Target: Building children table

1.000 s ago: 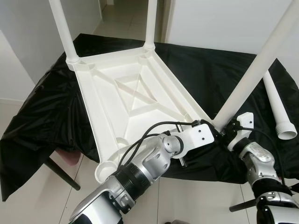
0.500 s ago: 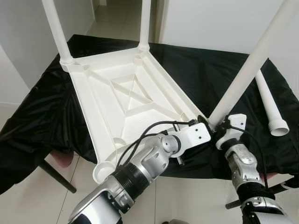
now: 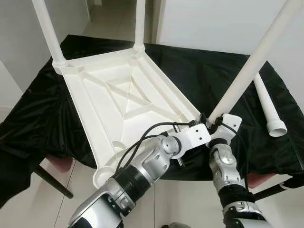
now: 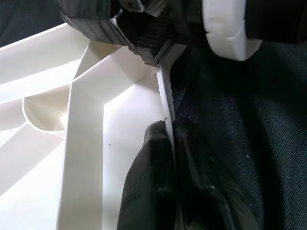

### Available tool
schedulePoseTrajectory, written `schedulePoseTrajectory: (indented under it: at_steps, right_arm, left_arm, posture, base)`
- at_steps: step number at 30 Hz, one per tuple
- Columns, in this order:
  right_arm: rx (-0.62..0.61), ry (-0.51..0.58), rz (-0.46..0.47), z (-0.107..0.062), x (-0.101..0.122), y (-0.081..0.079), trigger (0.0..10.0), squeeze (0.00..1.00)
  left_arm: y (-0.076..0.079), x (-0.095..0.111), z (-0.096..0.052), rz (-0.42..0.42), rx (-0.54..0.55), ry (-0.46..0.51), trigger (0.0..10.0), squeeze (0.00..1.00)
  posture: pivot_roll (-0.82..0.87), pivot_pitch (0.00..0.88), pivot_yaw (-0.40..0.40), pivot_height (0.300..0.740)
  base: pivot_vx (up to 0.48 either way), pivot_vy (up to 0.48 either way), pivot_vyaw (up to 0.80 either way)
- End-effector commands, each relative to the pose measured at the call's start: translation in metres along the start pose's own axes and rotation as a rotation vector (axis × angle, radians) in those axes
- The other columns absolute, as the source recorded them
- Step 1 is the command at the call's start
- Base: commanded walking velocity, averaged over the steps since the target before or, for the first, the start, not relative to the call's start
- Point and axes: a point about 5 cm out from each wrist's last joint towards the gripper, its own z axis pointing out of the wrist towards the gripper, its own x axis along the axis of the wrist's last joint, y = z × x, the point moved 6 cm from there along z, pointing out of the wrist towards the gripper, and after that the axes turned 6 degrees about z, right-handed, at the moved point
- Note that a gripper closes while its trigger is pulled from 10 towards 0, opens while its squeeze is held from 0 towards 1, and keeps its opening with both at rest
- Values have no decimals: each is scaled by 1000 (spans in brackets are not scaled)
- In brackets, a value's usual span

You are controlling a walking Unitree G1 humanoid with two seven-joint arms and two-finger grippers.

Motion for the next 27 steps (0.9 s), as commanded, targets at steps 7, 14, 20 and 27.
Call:
schedulePoseTrajectory:
  at_steps: [7,14,20,27]
  right_arm:
    - [-15,-242,-45,-15,-50,10,10000,220]
    - [51,-232,-31,-16,-46,4,10000,1000]
    - [120,-201,-100,-16,-38,7,10000,1000]
    - [259,-132,-111,-11,-9,22,10000,0]
  left_arm:
    - [21,19,4,41,-73,56,10000,0]
    - [21,20,4,35,-72,58,10000,0]
    - [19,20,4,33,-66,57,10000,0]
    - [17,21,3,35,-63,59,10000,0]
  posture:
    - [19,20,-31,740]
    - [19,23,-35,740]
    - [23,29,-37,740]
    - [10,38,-26,740]
  base:
    - [0,0,0]
    - [0,0,0]
    - [0,0,0]
    - [0,0,0]
